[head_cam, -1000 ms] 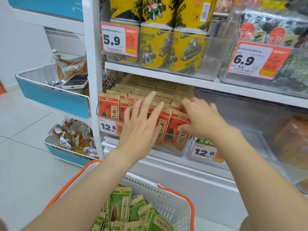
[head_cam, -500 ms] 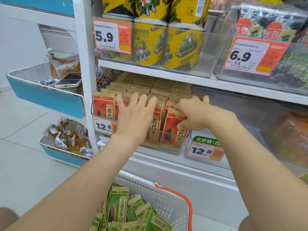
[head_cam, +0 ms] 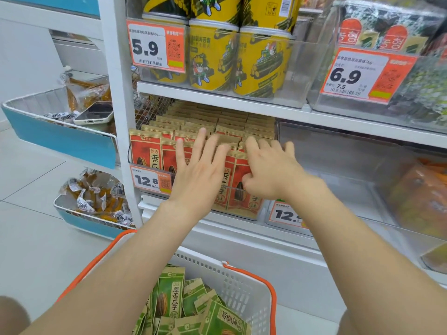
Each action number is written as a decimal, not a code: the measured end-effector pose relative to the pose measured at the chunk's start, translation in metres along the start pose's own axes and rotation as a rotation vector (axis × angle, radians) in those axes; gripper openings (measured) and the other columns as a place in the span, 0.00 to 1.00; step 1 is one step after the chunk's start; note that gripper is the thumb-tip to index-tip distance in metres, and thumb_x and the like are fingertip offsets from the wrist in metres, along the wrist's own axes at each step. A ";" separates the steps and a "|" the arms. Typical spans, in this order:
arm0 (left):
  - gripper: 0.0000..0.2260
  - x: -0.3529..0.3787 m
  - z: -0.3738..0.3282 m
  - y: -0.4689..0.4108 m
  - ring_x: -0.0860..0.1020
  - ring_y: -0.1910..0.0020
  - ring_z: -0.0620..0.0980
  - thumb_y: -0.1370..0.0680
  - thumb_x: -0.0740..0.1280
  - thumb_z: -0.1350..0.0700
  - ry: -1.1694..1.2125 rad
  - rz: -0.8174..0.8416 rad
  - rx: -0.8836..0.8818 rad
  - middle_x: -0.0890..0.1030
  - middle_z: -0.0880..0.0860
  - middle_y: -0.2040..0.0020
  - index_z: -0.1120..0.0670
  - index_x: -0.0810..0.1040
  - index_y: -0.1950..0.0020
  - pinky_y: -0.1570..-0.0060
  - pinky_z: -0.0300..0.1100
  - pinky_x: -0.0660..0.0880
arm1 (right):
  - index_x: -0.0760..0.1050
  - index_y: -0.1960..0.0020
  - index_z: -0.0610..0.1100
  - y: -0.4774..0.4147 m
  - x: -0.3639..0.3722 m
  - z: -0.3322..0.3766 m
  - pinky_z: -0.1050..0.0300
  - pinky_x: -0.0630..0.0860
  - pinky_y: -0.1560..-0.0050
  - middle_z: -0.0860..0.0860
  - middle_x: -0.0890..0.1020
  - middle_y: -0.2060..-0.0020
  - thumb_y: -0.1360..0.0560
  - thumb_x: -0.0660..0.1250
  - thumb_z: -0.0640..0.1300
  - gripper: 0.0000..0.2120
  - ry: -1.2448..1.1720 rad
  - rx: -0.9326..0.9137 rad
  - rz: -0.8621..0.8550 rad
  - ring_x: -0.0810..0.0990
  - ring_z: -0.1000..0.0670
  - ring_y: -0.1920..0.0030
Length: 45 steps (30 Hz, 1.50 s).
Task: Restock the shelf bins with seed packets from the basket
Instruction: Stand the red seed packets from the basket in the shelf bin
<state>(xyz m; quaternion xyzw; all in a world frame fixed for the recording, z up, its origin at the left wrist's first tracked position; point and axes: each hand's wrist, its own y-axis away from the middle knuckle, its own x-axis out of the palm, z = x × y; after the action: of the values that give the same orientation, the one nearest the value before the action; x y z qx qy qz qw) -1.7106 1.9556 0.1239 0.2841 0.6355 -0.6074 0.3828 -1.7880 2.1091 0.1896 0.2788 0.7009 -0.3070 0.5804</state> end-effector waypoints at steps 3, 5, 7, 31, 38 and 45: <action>0.36 0.002 0.003 0.010 0.50 0.15 0.59 0.23 0.72 0.65 0.074 -0.107 -0.022 0.59 0.57 0.17 0.56 0.60 0.18 0.20 0.68 0.51 | 0.64 0.37 0.46 0.010 0.008 0.008 0.39 0.68 0.42 0.45 0.75 0.43 0.31 0.60 0.53 0.24 -0.010 0.041 -0.266 0.72 0.38 0.43; 0.29 0.003 0.006 0.022 0.57 0.17 0.59 0.20 0.70 0.58 0.159 -0.211 0.000 0.64 0.58 0.20 0.56 0.65 0.20 0.21 0.64 0.56 | 0.68 0.40 0.46 0.016 0.005 0.016 0.41 0.70 0.46 0.46 0.73 0.46 0.33 0.59 0.51 0.22 -0.081 0.046 -0.427 0.71 0.40 0.47; 0.19 0.000 0.012 0.035 0.69 0.27 0.62 0.20 0.70 0.58 0.183 -0.370 0.025 0.73 0.59 0.29 0.56 0.74 0.29 0.30 0.60 0.66 | 0.70 0.46 0.45 0.024 0.001 0.026 0.43 0.69 0.51 0.46 0.72 0.49 0.33 0.58 0.49 0.17 -0.129 -0.018 -0.537 0.70 0.40 0.49; 0.28 0.055 0.135 0.221 0.78 0.36 0.57 0.18 0.70 0.46 0.206 1.205 -0.277 0.77 0.51 0.30 0.45 0.61 0.22 0.34 0.56 0.75 | 0.69 0.53 0.48 0.066 0.081 0.186 0.52 0.65 0.65 0.51 0.65 0.67 0.21 0.60 0.44 0.02 -0.040 -0.627 0.171 0.72 0.41 0.63; 0.27 0.059 0.138 0.202 0.80 0.48 0.54 0.23 0.68 0.68 0.054 0.932 -0.263 0.79 0.53 0.42 0.51 0.66 0.28 0.53 0.46 0.78 | 0.76 0.47 0.46 0.059 0.078 0.173 0.52 0.71 0.64 0.47 0.80 0.57 0.21 0.60 0.44 0.08 -0.041 -0.561 0.203 0.79 0.40 0.60; 0.10 0.036 0.139 0.152 0.81 0.51 0.47 0.18 0.67 0.62 0.529 0.535 -0.353 0.82 0.45 0.53 0.45 0.77 0.48 0.53 0.46 0.79 | 0.74 0.47 0.43 0.050 0.072 0.146 0.53 0.65 0.67 0.48 0.71 0.61 0.21 0.61 0.38 0.06 -0.016 -0.378 0.243 0.75 0.40 0.59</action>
<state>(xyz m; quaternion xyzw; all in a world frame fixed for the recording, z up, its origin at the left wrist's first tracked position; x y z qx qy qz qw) -1.5845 1.8293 0.0139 0.5155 0.7100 -0.2744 0.3935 -1.6691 2.0347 0.0933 0.2451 0.7026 -0.1002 0.6605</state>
